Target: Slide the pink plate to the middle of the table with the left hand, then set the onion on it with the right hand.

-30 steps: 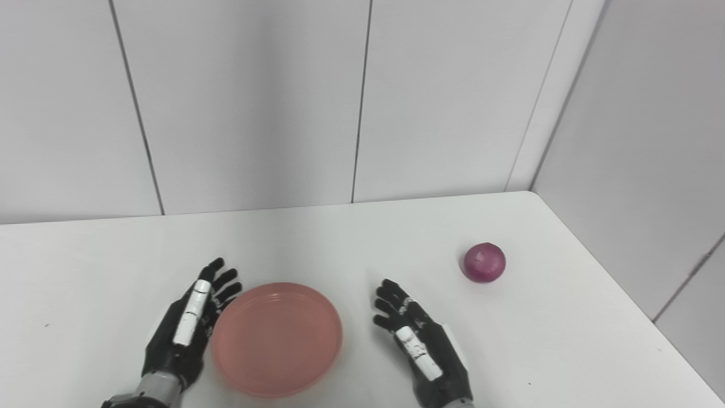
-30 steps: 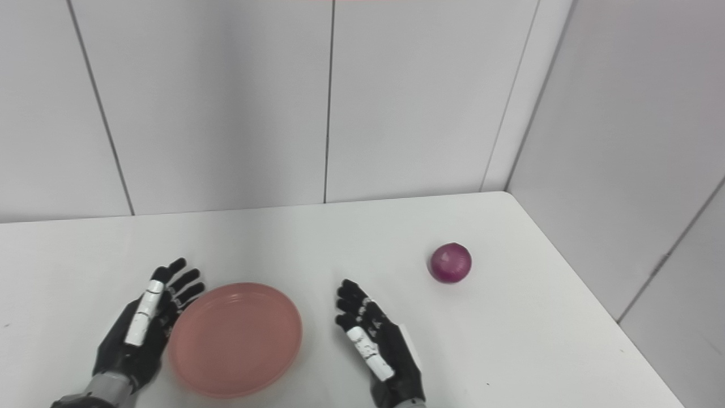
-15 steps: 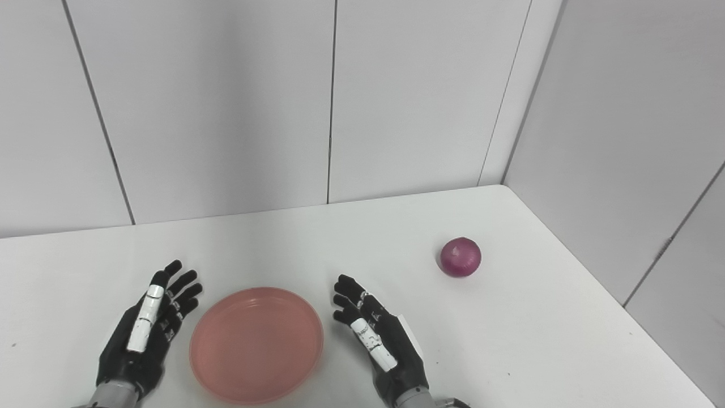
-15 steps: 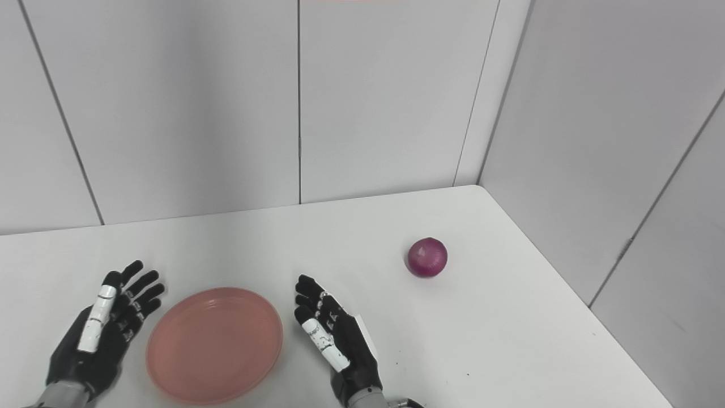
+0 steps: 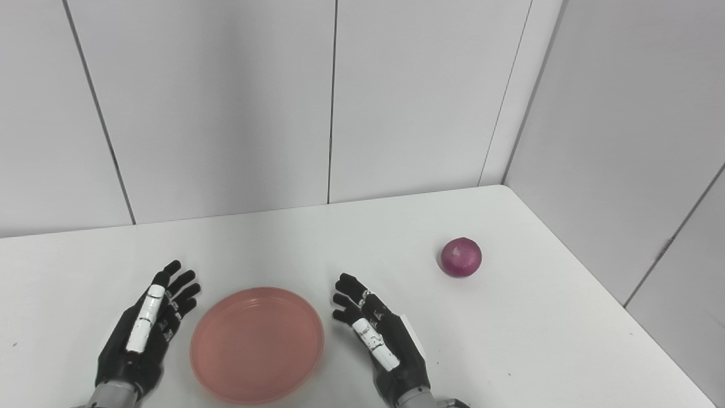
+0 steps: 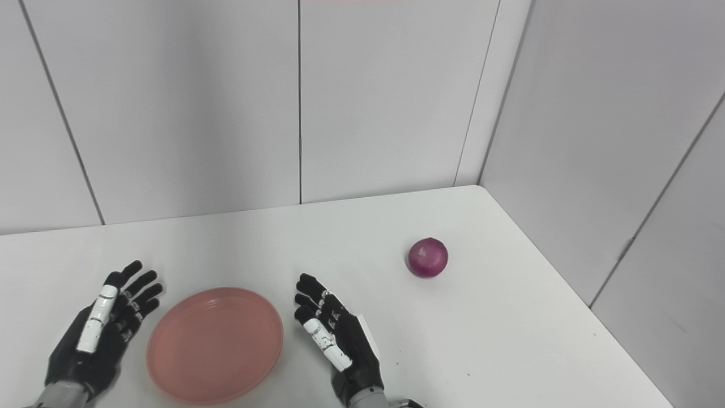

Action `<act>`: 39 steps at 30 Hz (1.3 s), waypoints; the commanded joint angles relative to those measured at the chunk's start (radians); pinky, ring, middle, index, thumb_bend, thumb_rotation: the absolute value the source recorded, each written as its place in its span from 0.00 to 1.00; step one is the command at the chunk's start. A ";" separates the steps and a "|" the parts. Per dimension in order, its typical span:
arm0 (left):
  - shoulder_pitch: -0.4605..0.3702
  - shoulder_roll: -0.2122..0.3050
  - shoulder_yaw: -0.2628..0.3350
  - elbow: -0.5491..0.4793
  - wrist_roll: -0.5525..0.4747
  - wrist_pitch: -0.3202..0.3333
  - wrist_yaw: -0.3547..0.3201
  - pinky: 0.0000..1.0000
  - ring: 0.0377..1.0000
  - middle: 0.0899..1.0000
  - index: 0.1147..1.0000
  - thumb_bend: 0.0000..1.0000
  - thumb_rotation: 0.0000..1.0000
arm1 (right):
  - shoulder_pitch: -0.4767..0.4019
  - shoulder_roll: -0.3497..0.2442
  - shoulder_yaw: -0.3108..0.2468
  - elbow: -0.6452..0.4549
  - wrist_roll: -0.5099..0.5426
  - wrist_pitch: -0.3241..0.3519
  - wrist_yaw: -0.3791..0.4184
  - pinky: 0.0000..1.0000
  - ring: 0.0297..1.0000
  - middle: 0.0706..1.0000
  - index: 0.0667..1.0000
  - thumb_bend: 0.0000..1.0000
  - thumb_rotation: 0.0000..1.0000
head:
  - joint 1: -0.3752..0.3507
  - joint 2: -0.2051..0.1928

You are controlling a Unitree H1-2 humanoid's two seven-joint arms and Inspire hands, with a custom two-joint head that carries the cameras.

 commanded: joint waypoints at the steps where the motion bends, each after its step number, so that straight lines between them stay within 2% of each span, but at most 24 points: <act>1: 0.036 0.000 -0.007 0.040 0.016 0.032 0.020 0.92 0.87 0.87 0.88 0.66 0.73 | 0.067 -0.005 -0.016 0.047 0.010 -0.044 0.001 0.79 0.86 0.85 0.87 0.88 0.58 | 0.001 0.000; 5: 0.033 0.002 -0.005 0.052 0.020 0.020 0.021 0.91 0.87 0.86 0.88 0.66 0.73 | 0.058 -0.022 -0.030 -0.037 -0.029 -0.081 -0.019 0.74 0.82 0.82 0.84 0.87 0.57 | -0.009 -0.008; 9: 0.028 0.004 -0.005 0.064 0.016 0.015 0.018 0.92 0.87 0.86 0.88 0.66 0.73 | 0.032 -0.064 -0.046 -0.134 -0.173 -0.129 -0.071 0.68 0.78 0.79 0.84 0.82 0.60 | -0.014 -0.021; 12: 0.023 0.001 -0.005 0.071 0.018 0.010 0.022 0.89 0.86 0.86 0.87 0.65 0.73 | 0.001 -0.106 -0.065 -0.212 -0.242 -0.132 -0.088 0.70 0.81 0.82 0.85 0.77 0.59 | -0.017 -0.030; 17: 0.014 -0.002 -0.005 0.083 0.017 0.012 0.020 0.92 0.87 0.87 0.88 0.65 0.74 | -0.055 -0.211 -0.091 -0.351 -0.482 -0.019 -0.098 0.70 0.81 0.83 0.86 0.86 0.54 | -0.020 -0.039; 20: 0.009 -0.002 -0.004 0.096 0.015 0.001 0.016 0.93 0.88 0.88 0.89 0.64 0.74 | -0.081 -0.268 -0.114 -0.414 -0.709 0.065 -0.098 0.65 0.78 0.82 0.86 0.93 0.43 | -0.021 -0.049; 23: 0.008 -0.003 -0.002 0.100 0.018 -0.003 0.021 0.92 0.87 0.87 0.89 0.63 0.74 | -0.096 -0.325 -0.144 -0.424 -0.872 0.081 -0.110 0.64 0.76 0.81 0.86 0.96 0.43 | -0.022 -0.055; 28: 0.011 -0.003 -0.001 0.105 0.014 -0.006 0.016 0.93 0.88 0.87 0.88 0.64 0.74 | -0.126 -0.376 -0.189 -0.423 -0.942 0.094 -0.105 0.68 0.79 0.84 0.87 0.97 0.45 | -0.024 -0.057; 35: 0.009 0.001 0.000 0.134 0.012 -0.021 0.010 0.94 0.88 0.87 0.88 0.65 0.73 | -0.178 -0.437 -0.205 -0.411 -1.048 0.106 -0.073 0.64 0.79 0.83 0.84 0.99 0.40 | -0.021 -0.056; 38: 0.008 0.004 0.000 0.141 0.013 -0.026 0.008 0.94 0.88 0.88 0.88 0.64 0.73 | -0.204 -0.466 -0.201 -0.400 -1.116 0.136 -0.016 0.64 0.80 0.84 0.85 0.99 0.42 | -0.022 -0.056; 39: 0.008 0.005 -0.001 0.142 0.016 -0.028 0.008 0.94 0.87 0.88 0.88 0.64 0.73 | -0.210 -0.474 -0.200 -0.397 -1.133 0.143 0.001 0.63 0.79 0.83 0.84 1.00 0.39 | -0.022 -0.056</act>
